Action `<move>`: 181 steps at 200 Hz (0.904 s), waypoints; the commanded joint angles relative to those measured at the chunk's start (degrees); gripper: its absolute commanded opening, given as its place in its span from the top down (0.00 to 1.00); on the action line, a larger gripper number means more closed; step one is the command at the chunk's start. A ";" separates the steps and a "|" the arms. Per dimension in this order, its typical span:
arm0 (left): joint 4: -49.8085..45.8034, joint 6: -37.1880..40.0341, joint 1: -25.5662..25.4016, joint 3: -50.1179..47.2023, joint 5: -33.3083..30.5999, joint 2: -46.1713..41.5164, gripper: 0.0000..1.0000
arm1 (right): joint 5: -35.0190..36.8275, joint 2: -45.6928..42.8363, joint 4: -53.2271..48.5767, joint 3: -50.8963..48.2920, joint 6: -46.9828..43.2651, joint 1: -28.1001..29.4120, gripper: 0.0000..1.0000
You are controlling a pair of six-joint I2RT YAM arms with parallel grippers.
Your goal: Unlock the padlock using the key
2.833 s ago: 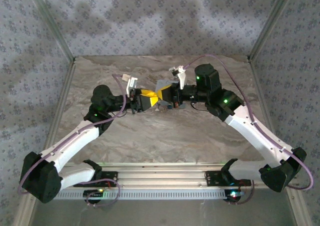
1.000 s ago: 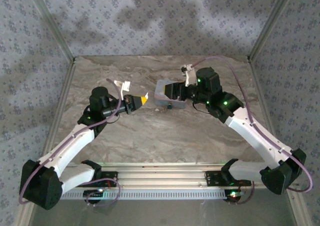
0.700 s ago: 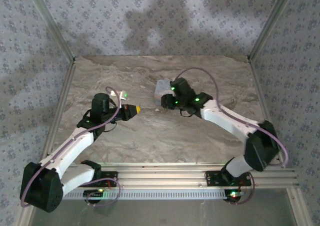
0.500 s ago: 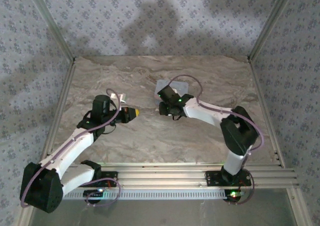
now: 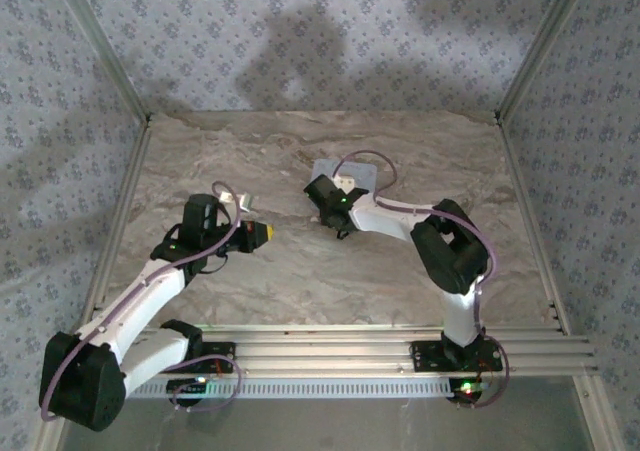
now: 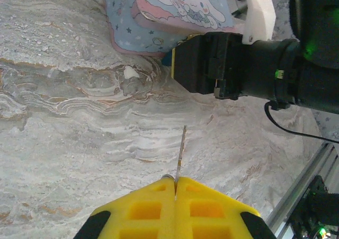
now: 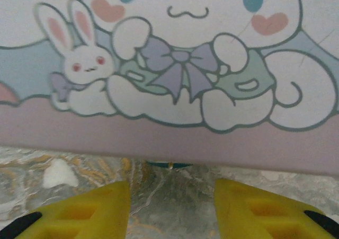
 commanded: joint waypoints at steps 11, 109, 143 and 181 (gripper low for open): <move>-0.22 1.66 0.47 -0.48 1.03 -0.87 1.00 | 4.50 1.78 0.18 0.76 2.57 0.25 0.57; -0.08 1.57 0.47 -1.06 1.42 -0.87 1.00 | 4.94 5.13 2.92 2.37 2.45 0.21 0.59; 0.70 1.49 0.47 -1.35 2.38 -1.27 1.00 | 4.96 6.17 4.11 2.67 2.86 -0.30 0.62; 0.93 1.47 0.49 -1.92 2.63 -2.01 1.00 | 3.62 7.36 4.92 3.61 1.32 -0.88 0.82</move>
